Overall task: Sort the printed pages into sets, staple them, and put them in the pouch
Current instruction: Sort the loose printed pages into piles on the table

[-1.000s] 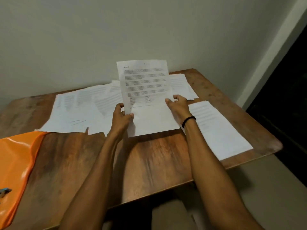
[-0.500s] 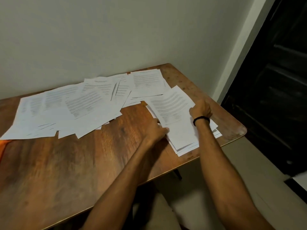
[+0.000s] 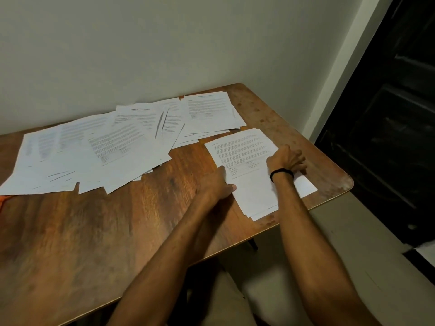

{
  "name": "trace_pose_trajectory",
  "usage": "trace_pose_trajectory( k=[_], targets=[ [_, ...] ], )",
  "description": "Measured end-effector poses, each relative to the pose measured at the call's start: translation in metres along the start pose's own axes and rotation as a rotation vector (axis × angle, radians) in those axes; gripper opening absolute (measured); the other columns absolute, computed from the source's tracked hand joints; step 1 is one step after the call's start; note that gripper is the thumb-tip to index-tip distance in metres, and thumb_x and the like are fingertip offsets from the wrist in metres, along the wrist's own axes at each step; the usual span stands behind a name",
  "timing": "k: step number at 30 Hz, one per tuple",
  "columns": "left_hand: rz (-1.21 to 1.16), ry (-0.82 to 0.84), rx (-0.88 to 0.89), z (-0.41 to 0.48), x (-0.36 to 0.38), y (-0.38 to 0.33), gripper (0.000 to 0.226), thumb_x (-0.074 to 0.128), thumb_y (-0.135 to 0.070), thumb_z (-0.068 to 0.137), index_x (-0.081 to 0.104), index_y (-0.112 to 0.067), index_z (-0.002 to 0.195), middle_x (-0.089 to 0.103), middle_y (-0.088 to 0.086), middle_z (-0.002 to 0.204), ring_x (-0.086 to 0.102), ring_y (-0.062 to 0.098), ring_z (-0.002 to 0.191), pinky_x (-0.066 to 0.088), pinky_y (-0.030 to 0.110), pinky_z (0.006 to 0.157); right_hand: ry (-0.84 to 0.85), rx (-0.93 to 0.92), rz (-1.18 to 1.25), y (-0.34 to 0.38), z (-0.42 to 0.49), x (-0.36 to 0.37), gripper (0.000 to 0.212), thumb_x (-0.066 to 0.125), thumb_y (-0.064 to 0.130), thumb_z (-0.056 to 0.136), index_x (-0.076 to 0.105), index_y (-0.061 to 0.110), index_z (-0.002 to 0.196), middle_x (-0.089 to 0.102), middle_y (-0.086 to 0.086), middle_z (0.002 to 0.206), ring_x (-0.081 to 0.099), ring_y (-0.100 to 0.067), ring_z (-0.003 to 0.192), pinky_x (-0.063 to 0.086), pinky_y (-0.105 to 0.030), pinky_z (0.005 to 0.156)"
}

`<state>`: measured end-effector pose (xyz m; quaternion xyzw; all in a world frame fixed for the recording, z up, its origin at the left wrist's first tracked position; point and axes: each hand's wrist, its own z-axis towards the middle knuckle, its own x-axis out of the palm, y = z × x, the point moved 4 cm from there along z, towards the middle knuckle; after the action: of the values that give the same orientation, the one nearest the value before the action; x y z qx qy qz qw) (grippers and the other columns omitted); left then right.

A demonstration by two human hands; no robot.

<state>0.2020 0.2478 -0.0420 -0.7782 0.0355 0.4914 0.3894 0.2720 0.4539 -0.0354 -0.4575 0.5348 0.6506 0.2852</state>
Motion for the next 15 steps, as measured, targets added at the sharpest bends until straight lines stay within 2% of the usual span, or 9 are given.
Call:
trace_pose_trajectory(
  k=[2,4,6,8,11,13,14,15],
  targets=[
    [-0.087,-0.035,-0.012,0.000,-0.005,0.005,0.050,0.073,-0.029,0.090,0.048,-0.022,0.134,0.061,-0.001,0.133,0.062,0.018,0.110,0.047,0.025,0.079,-0.048,-0.015,0.024,0.009,-0.004,-0.003,0.035,0.072,0.018,0.087,0.059,0.009,0.118,0.051,-0.024,0.127,0.047,-0.040,0.117,0.035,-0.050,0.100],
    [-0.110,-0.109,-0.049,-0.001,-0.019,0.016,0.044,0.073,-0.032,0.089,0.054,-0.021,0.127,0.064,-0.001,0.123,0.062,0.013,0.097,0.043,0.020,0.071,-0.091,-0.072,0.097,0.026,-0.011,-0.003,0.033,0.069,0.012,0.088,0.059,0.008,0.119,0.052,-0.024,0.128,0.046,-0.040,0.118,0.036,-0.048,0.099],
    [-0.072,-0.213,-0.081,-0.001,-0.040,0.036,0.042,0.074,-0.039,0.087,0.057,-0.018,0.120,0.066,-0.001,0.115,0.058,0.009,0.085,0.045,0.023,0.066,-0.082,-0.181,0.198,0.053,-0.024,0.004,0.030,0.063,0.009,0.092,0.061,0.008,0.122,0.055,-0.023,0.128,0.049,-0.040,0.120,0.041,-0.045,0.097],
    [-0.078,-0.301,-0.121,-0.001,-0.061,0.062,0.053,0.073,-0.042,0.086,0.056,-0.015,0.129,0.065,0.004,0.123,0.064,0.019,0.101,0.054,0.033,0.083,-0.016,-0.306,0.325,0.088,-0.043,0.019,0.026,0.059,0.007,0.093,0.066,0.008,0.118,0.064,-0.019,0.122,0.056,-0.037,0.116,0.046,-0.039,0.092],
    [-0.111,-0.438,-0.266,-0.002,-0.098,0.111,0.061,0.067,-0.041,0.092,0.047,-0.015,0.143,0.052,0.015,0.138,0.056,0.035,0.122,0.047,0.042,0.100,0.170,-0.430,0.432,0.147,-0.079,0.047,0.015,0.057,0.007,0.091,0.071,0.009,0.095,0.071,-0.011,0.101,0.063,-0.031,0.099,0.043,-0.027,0.074],
    [-0.047,-0.505,-0.362,-0.002,-0.120,0.145,0.065,0.065,-0.043,0.092,0.041,-0.017,0.147,0.044,0.017,0.144,0.046,0.036,0.130,0.041,0.045,0.107,0.303,-0.505,0.421,0.185,-0.104,0.068,0.019,0.057,0.012,0.090,0.057,0.017,0.072,0.062,-0.003,0.081,0.058,-0.026,0.083,0.036,-0.025,0.068],
    [-0.004,-0.521,-0.403,0.000,-0.128,0.164,0.068,0.065,-0.045,0.092,0.037,-0.018,0.148,0.041,0.017,0.148,0.041,0.036,0.134,0.038,0.047,0.109,0.355,-0.540,0.409,0.202,-0.115,0.079,0.023,0.058,0.016,0.091,0.053,0.021,0.069,0.058,-0.003,0.078,0.056,-0.025,0.082,0.037,-0.026,0.067],
    [0.028,-0.526,-0.440,0.001,-0.136,0.181,0.073,0.065,-0.048,0.091,0.034,-0.018,0.150,0.037,0.017,0.151,0.037,0.036,0.137,0.035,0.049,0.111,0.401,-0.557,0.373,0.217,-0.126,0.088,0.015,0.060,0.021,0.092,0.058,0.022,0.077,0.061,-0.007,0.085,0.059,-0.027,0.088,0.043,-0.028,0.070]
  ],
)
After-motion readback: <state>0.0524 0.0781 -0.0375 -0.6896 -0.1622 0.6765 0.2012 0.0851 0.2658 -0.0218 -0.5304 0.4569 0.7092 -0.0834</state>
